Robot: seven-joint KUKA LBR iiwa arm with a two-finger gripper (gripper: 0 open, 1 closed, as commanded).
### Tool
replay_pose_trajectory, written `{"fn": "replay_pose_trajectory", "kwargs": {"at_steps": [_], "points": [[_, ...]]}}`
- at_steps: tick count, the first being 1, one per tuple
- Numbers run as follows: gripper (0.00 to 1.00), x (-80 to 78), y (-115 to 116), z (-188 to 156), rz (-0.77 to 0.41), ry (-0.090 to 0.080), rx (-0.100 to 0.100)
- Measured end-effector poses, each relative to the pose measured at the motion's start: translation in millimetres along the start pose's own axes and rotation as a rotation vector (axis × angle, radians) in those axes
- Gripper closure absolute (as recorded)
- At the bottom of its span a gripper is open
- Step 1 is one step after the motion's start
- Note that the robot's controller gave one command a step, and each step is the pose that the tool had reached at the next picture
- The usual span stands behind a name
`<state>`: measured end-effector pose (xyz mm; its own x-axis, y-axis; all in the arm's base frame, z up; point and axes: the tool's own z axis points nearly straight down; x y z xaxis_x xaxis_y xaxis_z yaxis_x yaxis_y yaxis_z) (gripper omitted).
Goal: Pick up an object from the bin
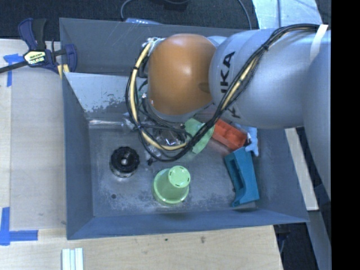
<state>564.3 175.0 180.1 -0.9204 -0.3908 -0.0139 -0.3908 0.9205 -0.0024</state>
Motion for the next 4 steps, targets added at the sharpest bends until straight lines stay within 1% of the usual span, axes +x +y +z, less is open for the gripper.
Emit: {"fn": "replay_pose_trajectory", "kwargs": {"at_steps": [1,2,3,4], "points": [[0.0,-7.5,5.7,45.3,-0.158,0.015,-0.005],[0.0,-15.4,10.7,73.1,0.09,0.008,-0.003],[1.0,-35.2,5.2,101.8,-0.284,0.004,-0.008],[1.0,-35.3,5.2,101.8,-0.284,0.003,-0.008]]}}
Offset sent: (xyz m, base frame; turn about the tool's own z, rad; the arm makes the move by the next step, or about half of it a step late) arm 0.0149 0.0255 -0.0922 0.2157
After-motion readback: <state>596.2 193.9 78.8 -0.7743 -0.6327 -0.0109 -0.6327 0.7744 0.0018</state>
